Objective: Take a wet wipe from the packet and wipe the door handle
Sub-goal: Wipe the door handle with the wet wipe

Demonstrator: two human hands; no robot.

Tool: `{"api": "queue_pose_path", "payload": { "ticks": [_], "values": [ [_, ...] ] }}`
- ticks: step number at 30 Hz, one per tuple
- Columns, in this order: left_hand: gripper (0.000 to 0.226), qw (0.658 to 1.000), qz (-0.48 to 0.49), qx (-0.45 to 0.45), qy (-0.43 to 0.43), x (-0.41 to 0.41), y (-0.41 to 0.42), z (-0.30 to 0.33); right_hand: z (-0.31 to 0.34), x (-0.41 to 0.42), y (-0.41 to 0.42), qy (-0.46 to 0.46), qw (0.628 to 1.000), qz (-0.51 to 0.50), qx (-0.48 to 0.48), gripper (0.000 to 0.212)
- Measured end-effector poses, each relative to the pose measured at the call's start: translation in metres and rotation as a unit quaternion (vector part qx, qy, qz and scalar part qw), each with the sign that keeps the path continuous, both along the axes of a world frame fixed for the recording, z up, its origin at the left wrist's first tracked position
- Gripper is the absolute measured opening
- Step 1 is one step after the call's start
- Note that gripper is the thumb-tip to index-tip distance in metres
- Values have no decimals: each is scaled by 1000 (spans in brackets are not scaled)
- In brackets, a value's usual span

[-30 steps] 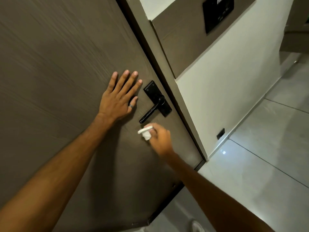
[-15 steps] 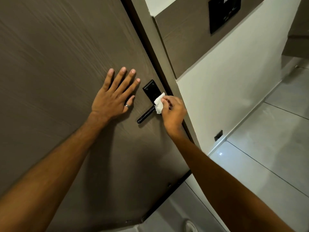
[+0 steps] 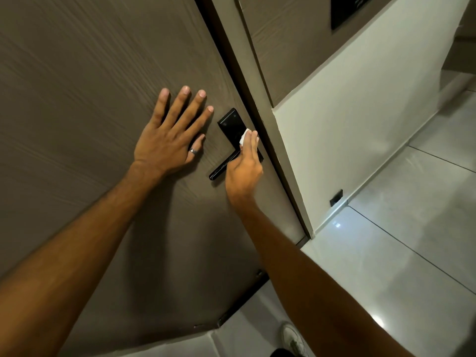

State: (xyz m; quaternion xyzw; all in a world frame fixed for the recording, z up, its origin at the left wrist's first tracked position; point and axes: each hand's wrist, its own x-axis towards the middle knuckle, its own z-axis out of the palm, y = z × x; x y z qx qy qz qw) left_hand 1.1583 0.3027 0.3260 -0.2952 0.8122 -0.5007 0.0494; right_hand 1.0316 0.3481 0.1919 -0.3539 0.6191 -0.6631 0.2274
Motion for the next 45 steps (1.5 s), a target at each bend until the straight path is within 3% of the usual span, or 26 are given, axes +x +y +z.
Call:
{"api": "queue_pose_path", "payload": {
  "ticks": [12,18,25,30,35,36,38,41,43,45],
  "values": [
    [69,999,22,31,0,-5,5,4,-34,-3,33,214,969,85,-88,48],
    [70,998,34,46,9,-5,6,5,-25,11,42,231,963,126,-59,46],
    [68,999,29,29,0,-6,9,6,-26,19,55,260,944,170,-113,39],
    [66,999,32,12,-4,-6,11,8,-18,26,56,210,962,153,-78,33],
    [66,999,34,18,-4,-2,13,7,-36,18,60,206,902,380,0,35],
    [66,999,31,18,-5,-2,13,6,-40,9,63,166,922,350,-7,30],
    [66,1000,27,14,-6,-3,11,6,-44,-12,63,77,979,183,-41,23],
    [66,1000,21,-1,-6,-4,7,4,-37,-52,38,-18,999,-24,-32,23],
    [66,1000,21,-3,-7,-4,8,2,-25,-66,18,-58,997,-35,-31,26],
    [66,1000,16,-6,-6,-4,8,2,-14,-59,6,-45,999,13,-24,32]
  ]
}}
